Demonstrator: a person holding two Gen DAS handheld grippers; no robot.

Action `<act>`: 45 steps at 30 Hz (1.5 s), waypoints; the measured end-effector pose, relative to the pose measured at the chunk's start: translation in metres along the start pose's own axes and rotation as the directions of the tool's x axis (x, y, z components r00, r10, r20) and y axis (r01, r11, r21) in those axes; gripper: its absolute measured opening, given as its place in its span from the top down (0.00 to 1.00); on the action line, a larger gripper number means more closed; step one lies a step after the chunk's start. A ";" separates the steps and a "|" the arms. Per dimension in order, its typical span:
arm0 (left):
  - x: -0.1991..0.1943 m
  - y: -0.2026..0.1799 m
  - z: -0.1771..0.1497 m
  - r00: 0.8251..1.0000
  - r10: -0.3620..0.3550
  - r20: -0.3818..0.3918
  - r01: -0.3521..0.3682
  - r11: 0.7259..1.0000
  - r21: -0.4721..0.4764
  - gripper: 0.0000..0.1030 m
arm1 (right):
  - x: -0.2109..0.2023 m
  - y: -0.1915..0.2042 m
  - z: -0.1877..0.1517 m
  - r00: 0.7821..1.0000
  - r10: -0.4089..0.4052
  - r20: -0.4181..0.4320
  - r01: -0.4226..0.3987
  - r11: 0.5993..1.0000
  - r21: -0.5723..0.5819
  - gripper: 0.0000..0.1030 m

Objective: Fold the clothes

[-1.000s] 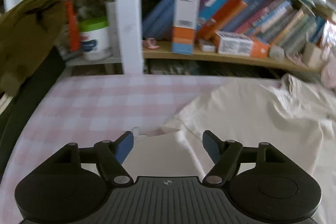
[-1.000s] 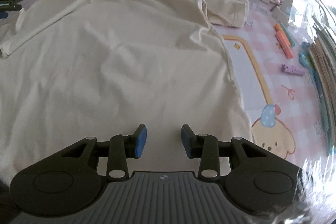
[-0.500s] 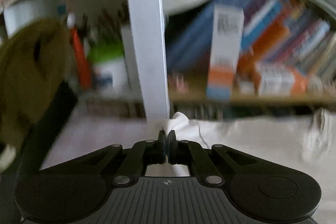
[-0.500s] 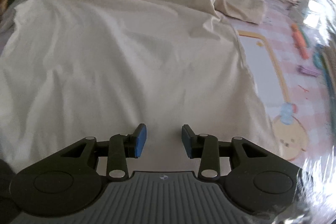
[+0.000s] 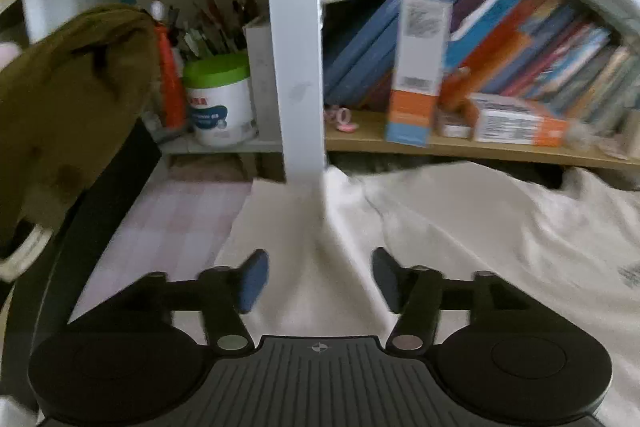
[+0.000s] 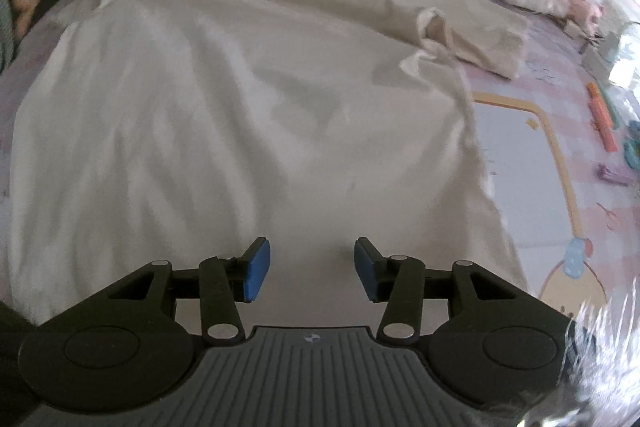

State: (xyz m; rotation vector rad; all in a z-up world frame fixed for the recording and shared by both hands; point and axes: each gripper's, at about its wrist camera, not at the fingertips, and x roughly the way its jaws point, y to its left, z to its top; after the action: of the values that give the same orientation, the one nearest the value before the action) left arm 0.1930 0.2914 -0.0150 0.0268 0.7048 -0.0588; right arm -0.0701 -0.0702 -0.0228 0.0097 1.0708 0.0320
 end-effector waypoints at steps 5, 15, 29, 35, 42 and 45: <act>-0.075 -0.014 -0.061 0.998 -0.047 -0.035 0.048 0.999 0.012 0.32 | -0.016 -0.034 0.003 0.998 -0.019 0.062 0.016 0.998 0.053 0.55; -0.179 -0.056 -0.166 0.990 -0.006 -0.137 -0.006 0.996 -0.086 0.21 | -0.029 -0.096 -0.026 0.993 -0.001 0.119 -0.012 0.994 0.109 0.52; -0.214 -0.094 -0.222 0.978 -0.030 -0.207 -0.030 0.960 -0.280 0.21 | -0.024 -0.123 -0.062 0.982 0.127 0.140 -0.153 0.969 0.196 0.51; -0.212 -0.106 -0.226 0.987 0.006 -0.162 -0.054 0.955 -0.292 0.40 | -0.025 -0.116 -0.064 0.976 0.157 0.150 -0.181 0.969 0.168 0.88; -0.209 -0.112 -0.221 0.984 -0.022 -0.176 -0.028 0.959 -0.281 0.99 | -0.056 -0.082 -0.042 0.942 0.087 0.325 -0.131 0.984 0.118 0.92; -0.217 -0.116 -0.207 0.994 -0.034 -0.104 0.001 0.954 -0.300 1.00 | -0.070 -0.052 -0.010 0.902 0.195 0.386 -0.218 0.976 0.017 0.92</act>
State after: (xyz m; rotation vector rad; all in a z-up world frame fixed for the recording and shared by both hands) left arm -0.1134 0.1948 -0.0325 -0.2696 0.8170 0.0333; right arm -0.1116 -0.1248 0.0326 0.1782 0.6740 0.1832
